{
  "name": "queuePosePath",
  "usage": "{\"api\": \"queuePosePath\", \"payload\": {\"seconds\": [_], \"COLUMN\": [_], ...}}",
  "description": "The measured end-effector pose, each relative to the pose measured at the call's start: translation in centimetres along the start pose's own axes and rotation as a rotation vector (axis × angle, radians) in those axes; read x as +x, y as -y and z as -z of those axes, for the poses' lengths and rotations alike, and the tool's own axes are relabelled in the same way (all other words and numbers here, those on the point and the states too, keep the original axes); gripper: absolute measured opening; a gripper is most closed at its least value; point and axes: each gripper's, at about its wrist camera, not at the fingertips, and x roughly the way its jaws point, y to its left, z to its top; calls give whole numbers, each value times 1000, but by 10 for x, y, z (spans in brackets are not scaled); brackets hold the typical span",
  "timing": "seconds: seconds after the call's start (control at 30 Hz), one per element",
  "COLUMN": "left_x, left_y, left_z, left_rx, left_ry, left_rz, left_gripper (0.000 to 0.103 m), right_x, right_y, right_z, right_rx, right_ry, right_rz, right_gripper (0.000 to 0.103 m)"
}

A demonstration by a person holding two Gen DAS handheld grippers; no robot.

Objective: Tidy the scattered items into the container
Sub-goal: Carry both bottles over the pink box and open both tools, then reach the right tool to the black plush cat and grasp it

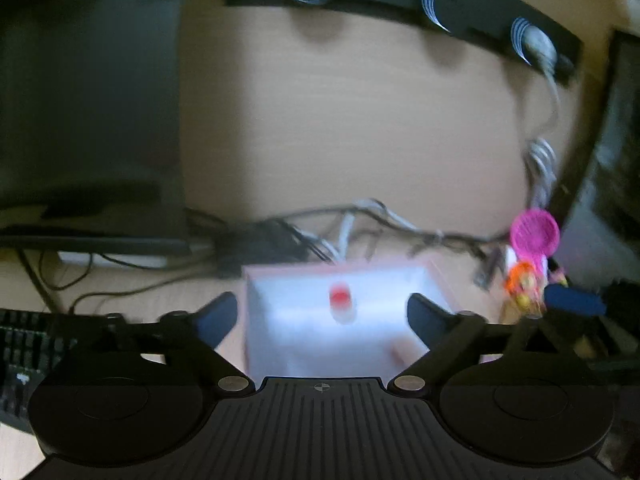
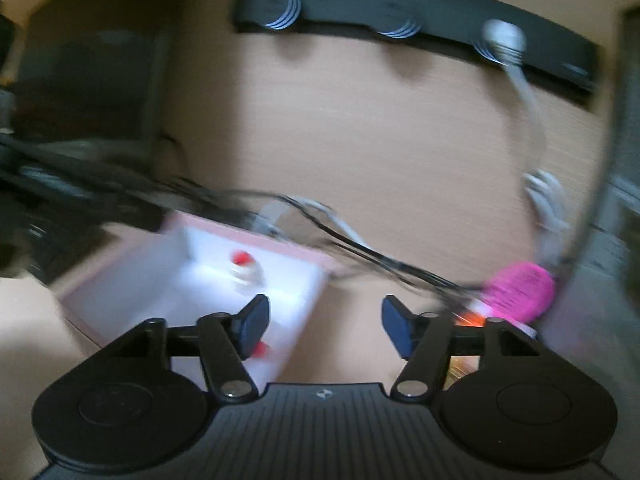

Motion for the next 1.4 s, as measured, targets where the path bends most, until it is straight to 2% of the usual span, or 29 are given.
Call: {"api": "queuePosePath", "payload": {"seconds": [0.17, 0.3, 0.37, 0.4, 0.43, 0.53, 0.57, 0.63, 0.73, 0.8, 0.9, 1.0, 1.07, 1.13, 1.23, 1.33, 1.37, 1.4], "left_x": [-20, -29, -29, -28, -27, -24, -22, -19, -16, -14, -16, -18, -21, -27, -35, -41, -43, -45], "left_y": [42, 78, 92, 97, 101, 102, 102, 100, 93, 90, 86, 81, 78, 75, 75, 78, 78, 79], "left_z": [30, 55, 69, 74, 80, 89, 92, 98, 105, 107, 108, 110, 113, 116, 125, 137, 140, 142], "left_rx": [123, 227, 273, 288, 295, 274, 266, 257, 236, 220, 207, 188, 168, 153, 141, 124, 116, 112], "left_ry": [9, -32, -65, -80, -98, -143, -160, -188, -227, -241, -241, -247, -259, -266, -284, -307, -311, -312], "left_rz": [91, 209, 251, 255, 256, 256, 254, 240, 215, 212, 207, 188, 169, 158, 149, 143, 144, 144], "left_gripper": [102, 103, 103, 103, 103, 103, 103, 103, 103, 103, 103, 103, 103, 103, 103, 103, 103, 103], "right_x": [-5, -6, -5, -4, -3, 4, 8, 19, 41, 56, 67, 60, 42, 17, -18, -48, -55, -61], "right_y": [24, 41, 43, 42, 41, 40, 41, 44, 48, 50, 49, 44, 40, 35, 30, 27, 28, 28], "right_z": [36, 49, 50, 50, 50, 43, 42, 40, 41, 44, 45, 45, 44, 45, 51, 56, 57, 57], "right_rx": [9, 63, 77, 76, 72, 50, 47, 31, -34, -73, -110, -128, -127, -131, -110, -71, -51, -38], "right_ry": [-58, -97, -101, -102, -101, -82, -78, -73, -76, -105, -133, -129, -109, -91, -88, -100, -89, -70], "right_rz": [215, 238, 223, 216, 215, 275, 305, 365, 457, 481, 474, 446, 394, 318, 179, 4, -17, -8], "right_gripper": [77, 76, 65, 56, 53, 54, 55, 68, 71, 72, 73, 63, 52, 44, 43, 43, 43, 48]}}
